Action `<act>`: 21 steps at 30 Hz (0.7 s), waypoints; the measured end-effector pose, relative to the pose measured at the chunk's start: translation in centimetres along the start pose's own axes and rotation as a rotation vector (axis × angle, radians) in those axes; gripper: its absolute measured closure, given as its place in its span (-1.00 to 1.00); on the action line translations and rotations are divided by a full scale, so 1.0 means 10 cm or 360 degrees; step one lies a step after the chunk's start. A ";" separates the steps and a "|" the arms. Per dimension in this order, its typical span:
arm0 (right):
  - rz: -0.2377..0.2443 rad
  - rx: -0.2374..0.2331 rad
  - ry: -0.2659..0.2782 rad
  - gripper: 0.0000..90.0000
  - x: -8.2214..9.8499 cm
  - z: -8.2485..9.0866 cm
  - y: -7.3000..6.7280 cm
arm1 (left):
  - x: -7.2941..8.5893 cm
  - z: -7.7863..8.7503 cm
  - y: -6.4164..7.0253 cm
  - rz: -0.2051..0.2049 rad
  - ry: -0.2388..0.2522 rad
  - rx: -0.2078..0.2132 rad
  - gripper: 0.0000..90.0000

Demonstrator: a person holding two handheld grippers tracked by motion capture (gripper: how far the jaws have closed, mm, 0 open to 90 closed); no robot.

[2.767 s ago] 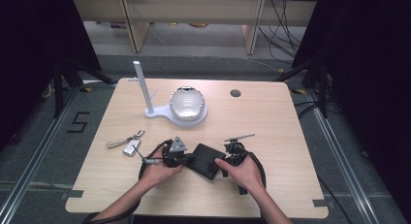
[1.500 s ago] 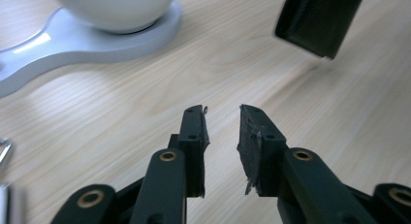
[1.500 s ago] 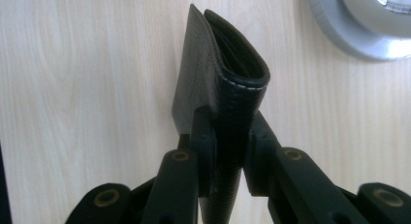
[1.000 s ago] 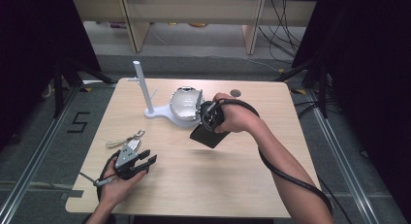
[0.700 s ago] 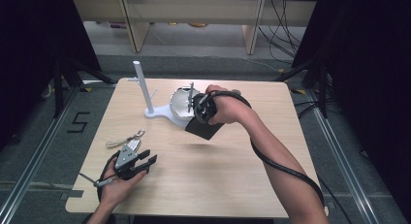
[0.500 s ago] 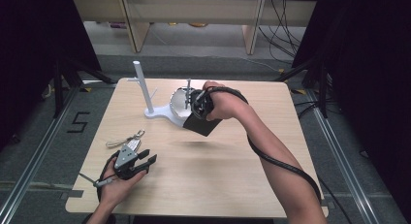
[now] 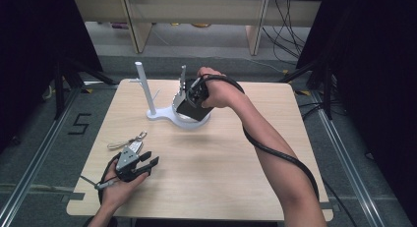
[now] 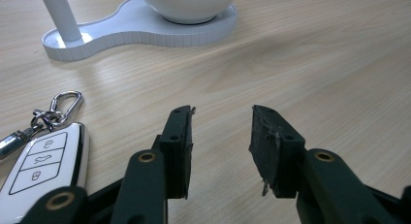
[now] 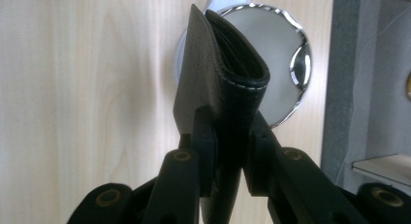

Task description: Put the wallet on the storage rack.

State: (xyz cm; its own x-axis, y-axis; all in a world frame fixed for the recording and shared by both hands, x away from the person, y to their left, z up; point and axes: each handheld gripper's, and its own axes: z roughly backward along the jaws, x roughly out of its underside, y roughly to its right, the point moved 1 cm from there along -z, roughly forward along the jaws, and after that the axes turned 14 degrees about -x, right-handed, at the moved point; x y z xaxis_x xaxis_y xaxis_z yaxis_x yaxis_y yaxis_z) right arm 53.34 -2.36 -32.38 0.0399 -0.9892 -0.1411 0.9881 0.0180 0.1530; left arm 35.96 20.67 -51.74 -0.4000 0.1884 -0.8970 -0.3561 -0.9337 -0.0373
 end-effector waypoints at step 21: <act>0.0043 0.0119 -0.0039 0.75 -0.09 -0.29 0.31 | 0.03 -0.03 0.02 0.0017 -0.0012 0.0034 0.30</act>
State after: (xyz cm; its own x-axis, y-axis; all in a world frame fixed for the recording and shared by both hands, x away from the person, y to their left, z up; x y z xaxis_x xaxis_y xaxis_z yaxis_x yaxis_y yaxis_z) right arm 56.82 -1.01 -34.57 0.0618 -0.9918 -0.1122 0.9728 0.0346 0.2291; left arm 35.98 20.47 -52.15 -0.4104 0.1806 -0.8938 -0.3697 -0.9290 -0.0179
